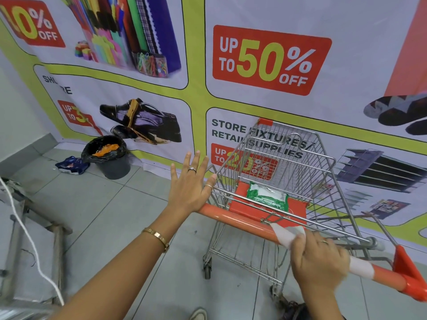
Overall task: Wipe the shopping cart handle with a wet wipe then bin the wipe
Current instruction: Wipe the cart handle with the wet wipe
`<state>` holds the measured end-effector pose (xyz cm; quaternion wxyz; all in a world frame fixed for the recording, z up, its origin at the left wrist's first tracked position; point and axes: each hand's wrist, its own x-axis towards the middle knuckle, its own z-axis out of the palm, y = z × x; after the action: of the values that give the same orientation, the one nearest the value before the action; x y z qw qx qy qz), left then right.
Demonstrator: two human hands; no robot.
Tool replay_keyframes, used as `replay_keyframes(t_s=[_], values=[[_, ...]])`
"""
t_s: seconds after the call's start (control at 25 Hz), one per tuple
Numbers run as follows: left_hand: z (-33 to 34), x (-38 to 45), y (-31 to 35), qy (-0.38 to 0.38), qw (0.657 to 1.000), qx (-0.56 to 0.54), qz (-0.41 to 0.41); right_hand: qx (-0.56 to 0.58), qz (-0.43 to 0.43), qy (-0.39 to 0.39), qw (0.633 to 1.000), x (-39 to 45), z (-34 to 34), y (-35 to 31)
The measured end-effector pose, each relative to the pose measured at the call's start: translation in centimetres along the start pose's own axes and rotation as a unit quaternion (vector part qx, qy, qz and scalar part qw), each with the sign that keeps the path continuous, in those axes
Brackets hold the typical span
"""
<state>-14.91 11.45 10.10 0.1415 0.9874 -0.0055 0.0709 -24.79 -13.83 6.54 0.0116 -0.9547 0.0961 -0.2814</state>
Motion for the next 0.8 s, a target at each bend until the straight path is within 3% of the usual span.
replay_keyframes(t_s=[0.12, 0.2, 0.4, 0.56, 0.8], values=[[-0.1, 0.0, 0.2, -0.003, 1.0, 0.004, 0.001, 0.039, 0.087, -0.02, 0.995, 1.0, -0.3, -3.3], [-0.2, 0.0, 0.1, -0.005, 1.0, 0.006, 0.001, 0.055, 0.086, -0.045, 0.994, 1.7, -0.3, -6.4], [-0.5, 0.1, 0.0, -0.008, 1.0, 0.011, 0.006, 0.061, -0.09, -0.043, 0.993, 1.3, 0.1, -12.0], [-0.4, 0.0, -0.1, -0.007, 1.0, 0.007, 0.011, 0.036, -0.167, -0.008, 0.985, 0.6, 0.0, -8.6], [-0.4, -0.1, 0.0, -0.017, 1.0, 0.005, 0.004, 0.049, -0.071, 0.015, 0.996, -0.7, -0.2, -1.8]])
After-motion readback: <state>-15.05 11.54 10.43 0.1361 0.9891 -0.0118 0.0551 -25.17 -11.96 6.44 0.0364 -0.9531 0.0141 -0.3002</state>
